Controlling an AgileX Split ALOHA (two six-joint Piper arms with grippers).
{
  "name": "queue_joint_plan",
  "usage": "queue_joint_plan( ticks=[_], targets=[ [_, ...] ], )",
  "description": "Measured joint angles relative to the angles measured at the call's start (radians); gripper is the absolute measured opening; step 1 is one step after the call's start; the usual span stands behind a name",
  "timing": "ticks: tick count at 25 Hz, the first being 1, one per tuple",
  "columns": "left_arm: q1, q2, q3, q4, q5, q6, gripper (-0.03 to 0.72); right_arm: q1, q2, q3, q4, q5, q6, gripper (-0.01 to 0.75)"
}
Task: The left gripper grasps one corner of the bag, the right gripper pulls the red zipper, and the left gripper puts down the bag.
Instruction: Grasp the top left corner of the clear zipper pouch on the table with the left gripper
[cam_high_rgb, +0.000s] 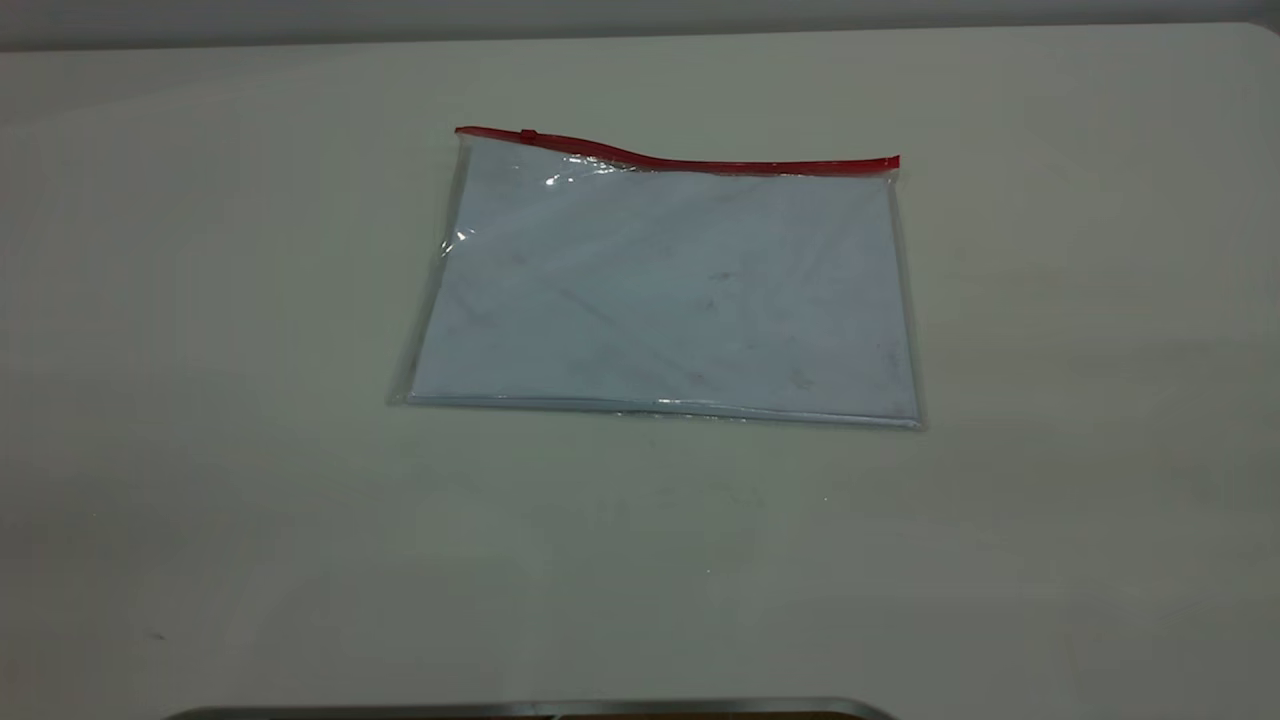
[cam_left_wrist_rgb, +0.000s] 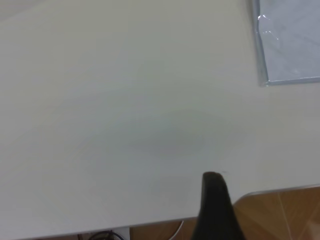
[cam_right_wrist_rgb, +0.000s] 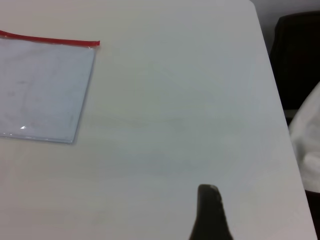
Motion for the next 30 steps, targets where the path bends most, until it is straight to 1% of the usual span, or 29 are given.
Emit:
queue_joint_plan(
  ticks=[8, 11, 14, 17, 21, 25, 30],
  targets=[
    [0.0, 0.0, 0.0, 0.0, -0.002, -0.008, 0.588, 0.0, 0.0, 0.0, 0.0, 0.0, 0.0, 0.578],
    [0.0, 0.032, -0.02, 0.0, -0.028, -0.041, 0.588, 0.0, 0.0, 0.0, 0.0, 0.0, 0.0, 0.578],
    [0.0, 0.152, -0.068, 0.0, -0.086, -0.067, 0.588, 0.0, 0.0, 0.0, 0.0, 0.0, 0.0, 0.578],
    [0.0, 0.343, -0.132, -0.002, -0.147, -0.072, 0.588, 0.0, 0.0, 0.0, 0.001, -0.006, 0.003, 0.578],
    [0.0, 0.611, -0.207, -0.051, -0.253, -0.072, 0.588, 0.0, 0.02, -0.036, 0.004, -0.008, 0.023, 0.578],
    [0.0, 0.85, -0.271, -0.129, -0.379, -0.066, 0.588, 0.0, 0.138, -0.097, 0.006, -0.017, 0.025, 0.578],
    [0.0, 1.131, -0.318, -0.234, -0.568, 0.019, 0.588, 0.0, 0.347, -0.134, 0.007, -0.086, 0.025, 0.578]
  ],
)
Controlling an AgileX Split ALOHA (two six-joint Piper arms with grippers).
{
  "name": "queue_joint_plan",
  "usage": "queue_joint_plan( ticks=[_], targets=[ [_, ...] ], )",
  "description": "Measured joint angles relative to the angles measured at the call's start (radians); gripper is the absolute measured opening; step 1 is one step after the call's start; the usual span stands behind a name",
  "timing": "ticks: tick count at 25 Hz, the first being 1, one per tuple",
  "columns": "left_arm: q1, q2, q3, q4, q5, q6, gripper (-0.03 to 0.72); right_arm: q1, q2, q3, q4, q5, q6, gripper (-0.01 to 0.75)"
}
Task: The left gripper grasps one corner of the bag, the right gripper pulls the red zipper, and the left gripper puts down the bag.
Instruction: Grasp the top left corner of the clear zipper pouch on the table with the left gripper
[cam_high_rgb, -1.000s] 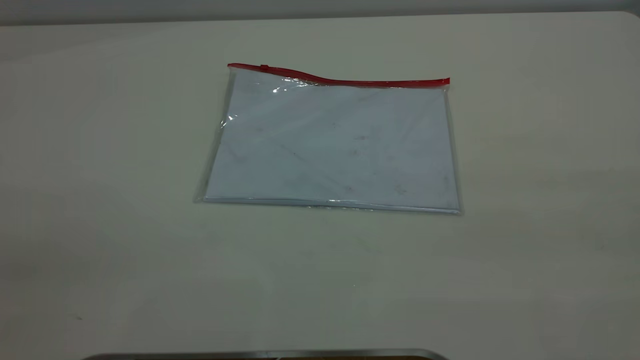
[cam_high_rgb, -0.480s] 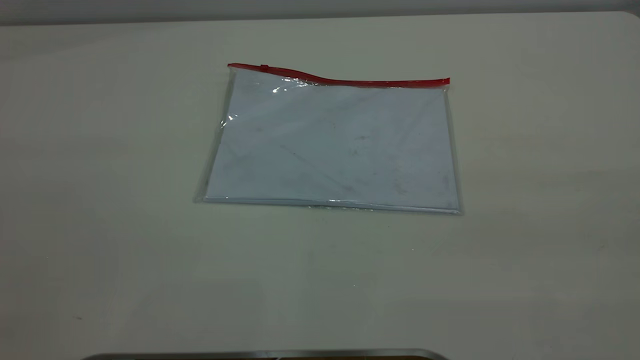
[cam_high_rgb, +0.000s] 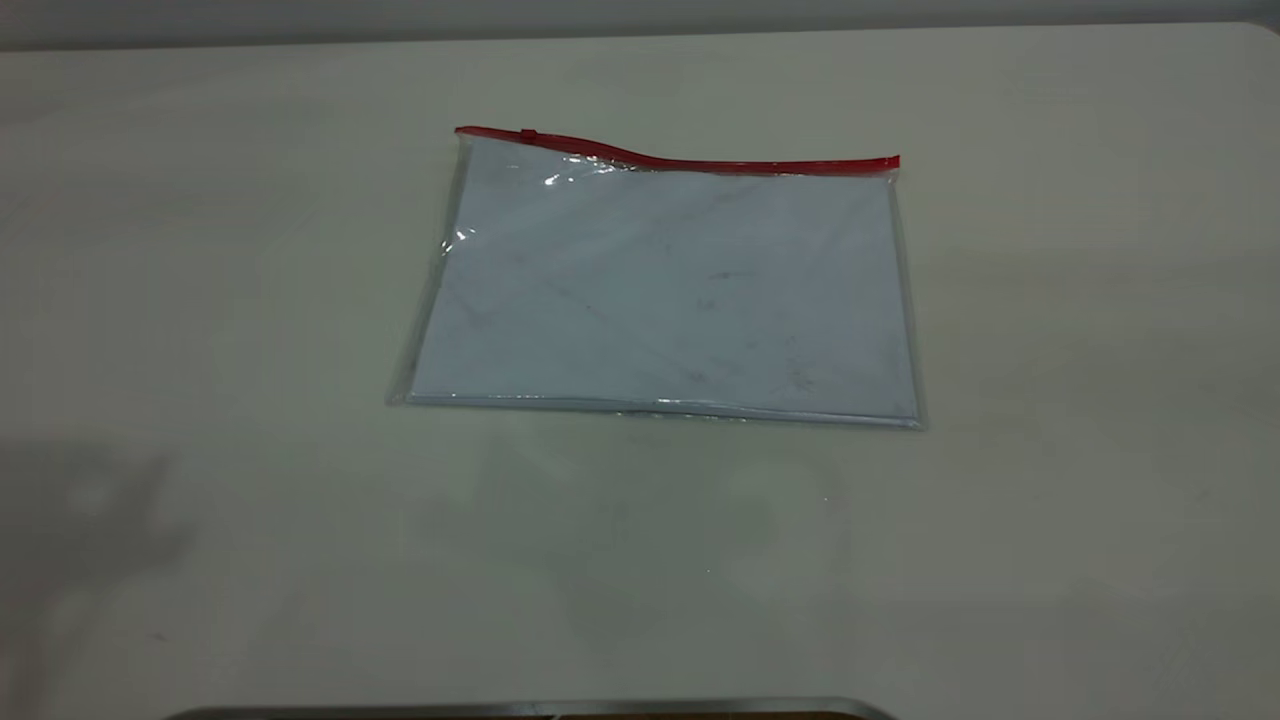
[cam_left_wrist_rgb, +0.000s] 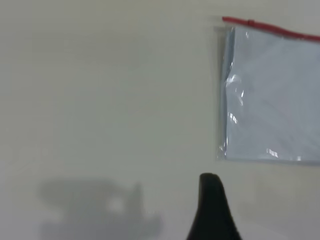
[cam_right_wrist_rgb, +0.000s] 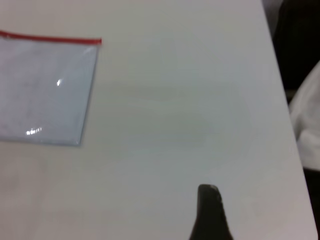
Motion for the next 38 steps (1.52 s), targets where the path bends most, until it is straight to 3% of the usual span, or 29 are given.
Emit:
queue_joint_plan(
  ticks=[5, 12, 21, 27, 30, 38],
  targets=[
    [0.0, 0.26, -0.075, -0.127, -0.092, 0.149, 0.588, 0.0, 0.227, -0.021, 0.034, -0.115, 0.003, 0.578],
    [0.0, 0.593, -0.239, -0.303, -0.088, 0.387, 0.588, 0.0, 0.547, -0.023, 0.085, -0.289, -0.01, 0.578],
    [0.0, 0.891, -0.397, -0.383, -0.092, 0.53, 0.588, 0.0, 0.869, -0.028, 0.089, -0.507, -0.057, 0.578],
    [-0.018, 1.046, -0.502, -0.42, -0.095, 0.605, 0.588, 0.005, 1.022, -0.114, 0.108, -0.533, -0.113, 0.578],
    [-0.049, 1.116, -0.556, -0.475, -0.099, 0.675, 0.588, 0.057, 1.08, -0.151, 0.111, -0.538, -0.137, 0.578],
    [-0.113, 1.25, -0.658, -0.578, -0.147, 0.81, 0.588, 0.281, 1.173, -0.203, 0.116, -0.544, -0.144, 0.578]
  ],
)
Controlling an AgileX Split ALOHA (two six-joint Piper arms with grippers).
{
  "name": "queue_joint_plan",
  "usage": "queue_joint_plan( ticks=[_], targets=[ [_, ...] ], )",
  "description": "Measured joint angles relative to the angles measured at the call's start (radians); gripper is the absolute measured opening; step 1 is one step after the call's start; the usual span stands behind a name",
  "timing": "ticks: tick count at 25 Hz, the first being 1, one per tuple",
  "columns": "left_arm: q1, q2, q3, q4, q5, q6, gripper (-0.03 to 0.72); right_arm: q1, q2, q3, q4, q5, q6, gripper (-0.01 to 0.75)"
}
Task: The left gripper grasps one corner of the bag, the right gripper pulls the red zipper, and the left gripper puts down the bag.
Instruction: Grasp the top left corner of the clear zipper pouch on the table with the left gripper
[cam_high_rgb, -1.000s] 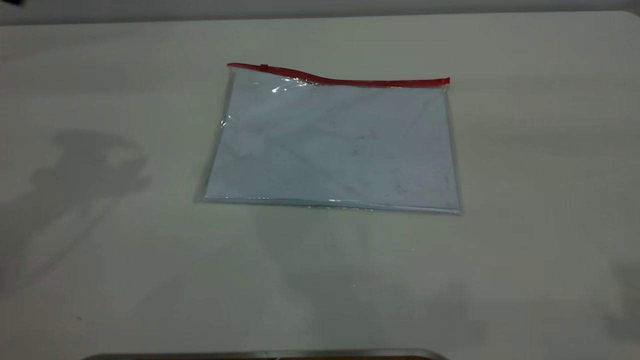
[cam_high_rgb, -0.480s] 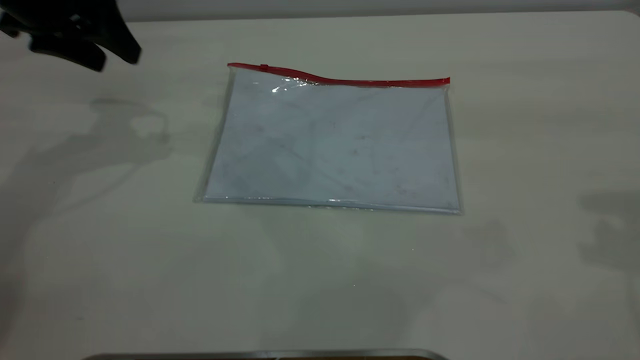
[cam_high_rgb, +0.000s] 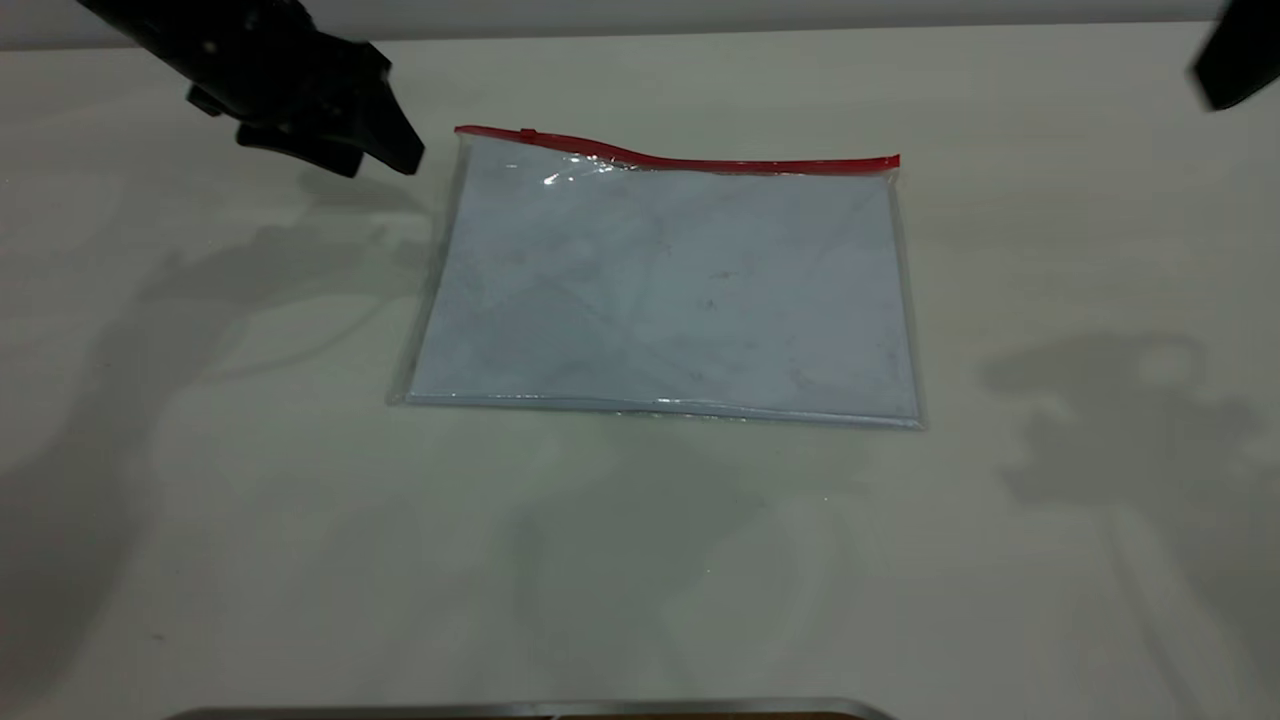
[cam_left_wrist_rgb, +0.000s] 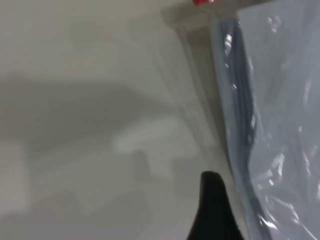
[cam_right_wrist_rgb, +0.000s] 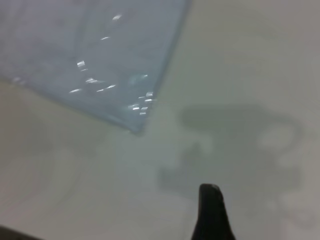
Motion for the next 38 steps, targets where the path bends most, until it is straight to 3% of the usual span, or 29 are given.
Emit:
queue_joint_plan(
  ticks=[8, 28, 32, 36, 38],
  targets=[
    [-0.003, 0.096, -0.083, -0.126, 0.017, 0.085, 0.588, 0.101, 0.006, -0.001, 0.002, -0.014, 0.0, 0.578],
    [-0.004, 0.227, -0.106, -0.543, 0.06, 0.436, 0.575, 0.11, 0.006, -0.001, 0.002, -0.014, -0.002, 0.578],
    [-0.004, 0.231, -0.106, -0.59, 0.07, 0.461, 0.438, 0.11, 0.006, -0.001, 0.002, -0.014, -0.002, 0.578],
    [-0.004, 0.231, -0.107, -0.604, 0.087, 0.521, 0.139, 0.11, 0.006, -0.001, 0.002, -0.014, -0.002, 0.578],
    [-0.004, 0.231, -0.107, -0.604, 0.107, 0.58, 0.05, 0.11, 0.006, -0.001, 0.002, -0.02, -0.007, 0.578]
  ],
)
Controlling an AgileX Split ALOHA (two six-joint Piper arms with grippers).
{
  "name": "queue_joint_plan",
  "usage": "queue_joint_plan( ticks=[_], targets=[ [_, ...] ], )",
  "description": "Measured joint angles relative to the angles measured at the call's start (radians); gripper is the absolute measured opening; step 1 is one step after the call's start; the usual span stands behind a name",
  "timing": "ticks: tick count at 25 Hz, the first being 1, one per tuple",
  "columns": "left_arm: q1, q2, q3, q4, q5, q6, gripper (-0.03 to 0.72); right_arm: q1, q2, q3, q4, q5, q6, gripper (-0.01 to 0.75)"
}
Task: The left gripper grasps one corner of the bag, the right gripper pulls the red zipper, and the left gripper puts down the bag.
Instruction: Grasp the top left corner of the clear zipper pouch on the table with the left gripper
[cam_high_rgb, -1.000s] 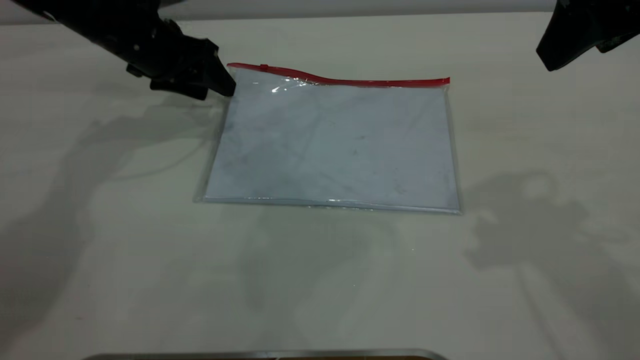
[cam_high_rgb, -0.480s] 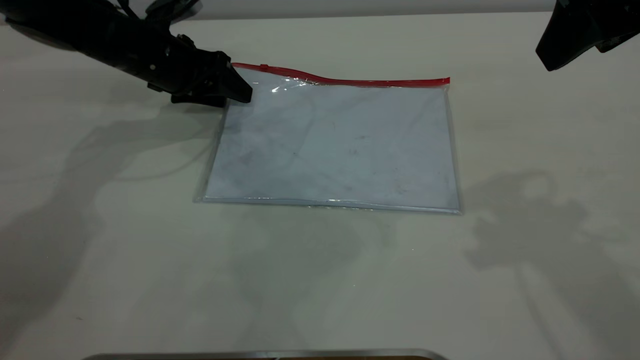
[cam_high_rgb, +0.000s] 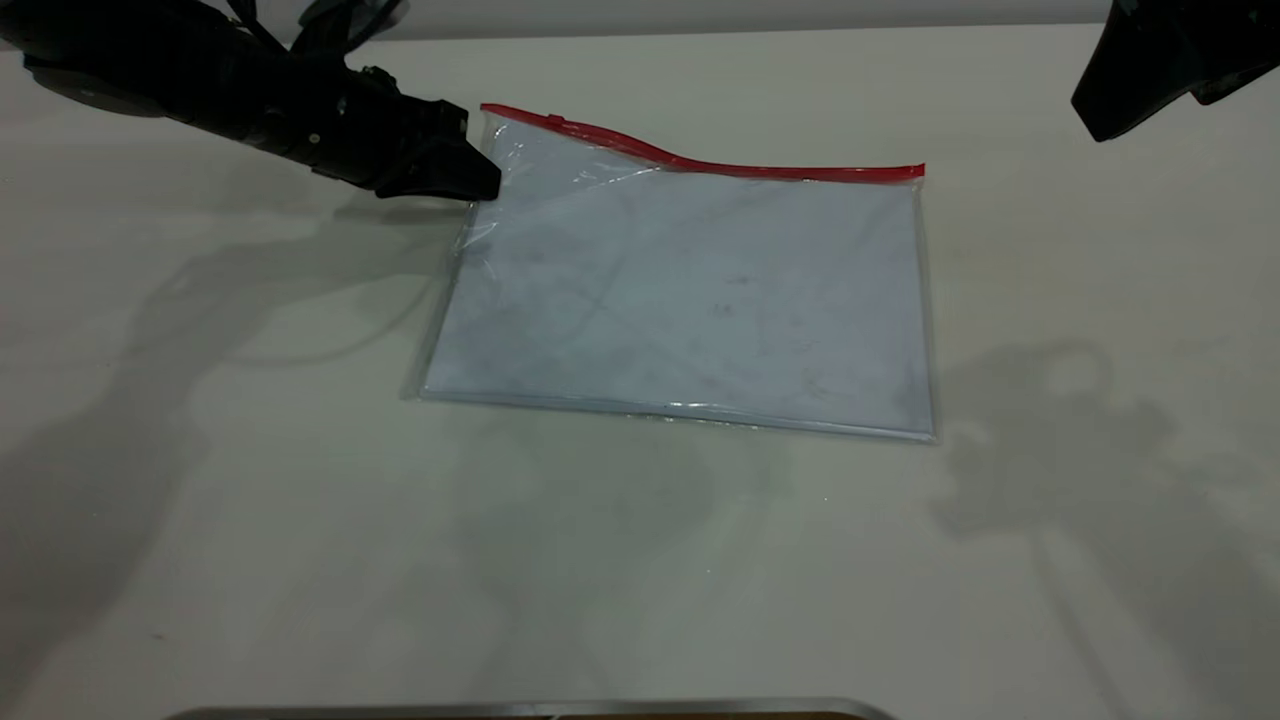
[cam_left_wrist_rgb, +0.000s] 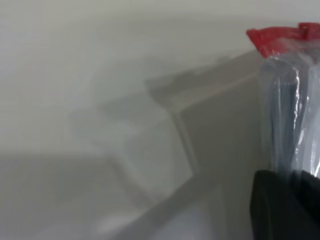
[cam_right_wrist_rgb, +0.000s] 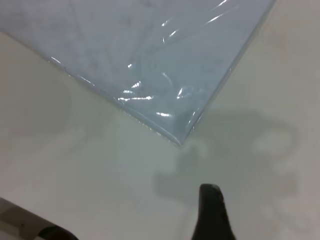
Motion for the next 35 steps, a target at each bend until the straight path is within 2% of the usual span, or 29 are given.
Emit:
queue_joint_plan(
  ticks=[3, 5, 8, 12, 19, 27, 32, 35],
  targets=[
    [0.001, 0.0, -0.016, 0.027, 0.052, 0.105, 0.035, 0.0, 0.0, 0.0, 0.0, -0.019, -0.024, 0.578],
    [0.001, 0.0, -0.046, 0.102, 0.114, 0.179, 0.032, 0.0, 0.001, 0.0, 0.005, -0.039, -0.048, 0.578],
    [0.001, 0.001, -0.117, 0.247, 0.264, 0.267, 0.029, 0.0, 0.017, 0.0, 0.024, -0.081, -0.09, 0.578],
    [0.0, 0.002, -0.229, 0.414, 0.443, 0.316, 0.018, 0.0, 0.099, -0.021, 0.048, -0.123, -0.149, 0.578],
    [-0.001, 0.003, -0.39, 0.55, 0.604, 0.335, 0.012, 0.0, 0.294, -0.171, 0.108, -0.133, -0.253, 0.578],
    [-0.001, 0.003, -0.478, 0.678, 0.633, 0.335, 0.011, 0.0, 0.471, -0.364, 0.301, -0.062, -0.496, 0.578],
    [-0.004, 0.012, -0.478, 0.718, 0.634, 0.295, 0.011, 0.001, 0.507, -0.414, 0.467, -0.034, -0.673, 0.578],
    [-0.031, 0.019, -0.478, 0.722, 0.634, 0.294, 0.011, 0.001, 0.51, -0.42, 0.522, -0.031, -0.747, 0.578]
  ],
)
